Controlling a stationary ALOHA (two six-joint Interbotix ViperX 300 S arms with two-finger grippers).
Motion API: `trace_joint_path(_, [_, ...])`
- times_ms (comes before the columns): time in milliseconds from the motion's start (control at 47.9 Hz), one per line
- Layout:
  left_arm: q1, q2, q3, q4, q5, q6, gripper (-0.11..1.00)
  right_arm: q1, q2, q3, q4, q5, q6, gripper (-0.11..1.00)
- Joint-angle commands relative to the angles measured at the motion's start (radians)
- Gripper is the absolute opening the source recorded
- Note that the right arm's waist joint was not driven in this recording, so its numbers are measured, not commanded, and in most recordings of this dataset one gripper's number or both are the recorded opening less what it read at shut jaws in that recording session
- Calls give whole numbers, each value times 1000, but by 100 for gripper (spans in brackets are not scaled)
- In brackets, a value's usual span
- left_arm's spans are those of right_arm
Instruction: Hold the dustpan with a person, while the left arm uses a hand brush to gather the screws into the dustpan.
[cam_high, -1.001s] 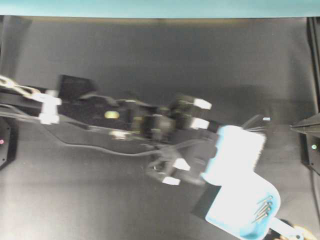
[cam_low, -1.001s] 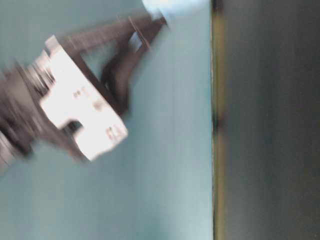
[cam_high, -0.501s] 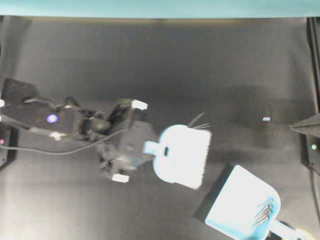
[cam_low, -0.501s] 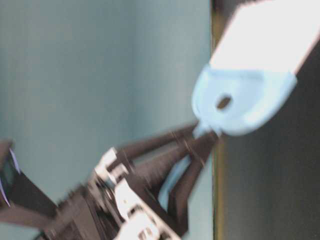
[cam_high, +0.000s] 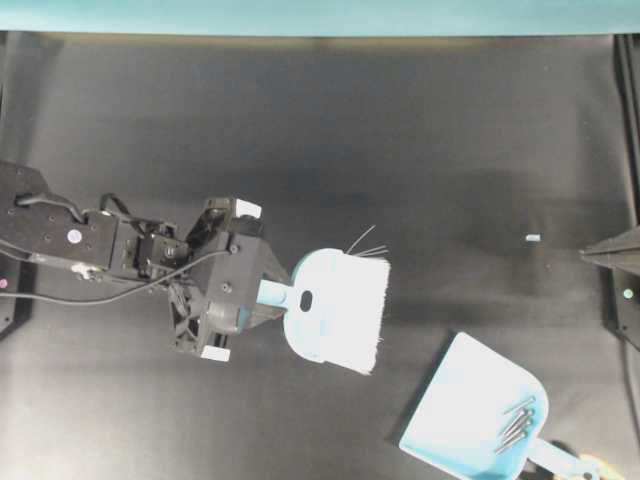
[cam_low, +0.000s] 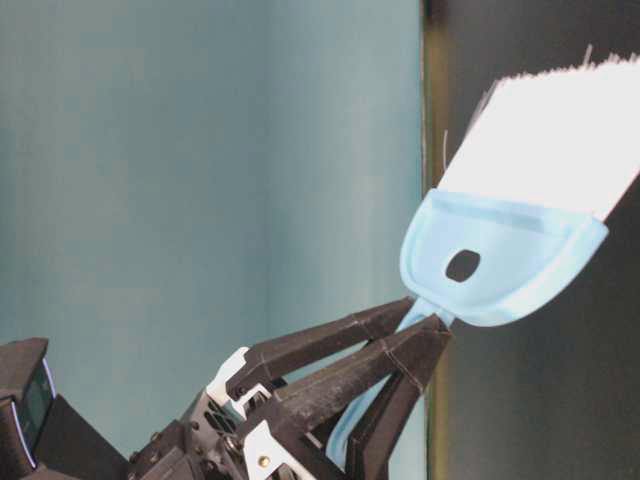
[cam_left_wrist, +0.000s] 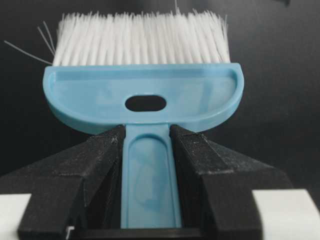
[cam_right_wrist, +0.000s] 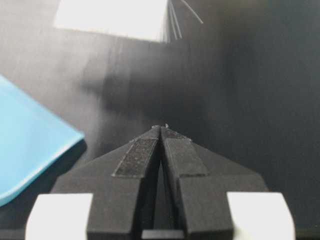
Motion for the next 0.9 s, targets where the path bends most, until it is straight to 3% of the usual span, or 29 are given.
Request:
trace_joint_path(0, [0,-12,-5,2,-12,-2,32,0,5,-17,-3,-5,-6,0])
trace_joint_path(876, [-3,-11,55,2,-74,0,32,0,5,-17,-3,-5,-6,0])
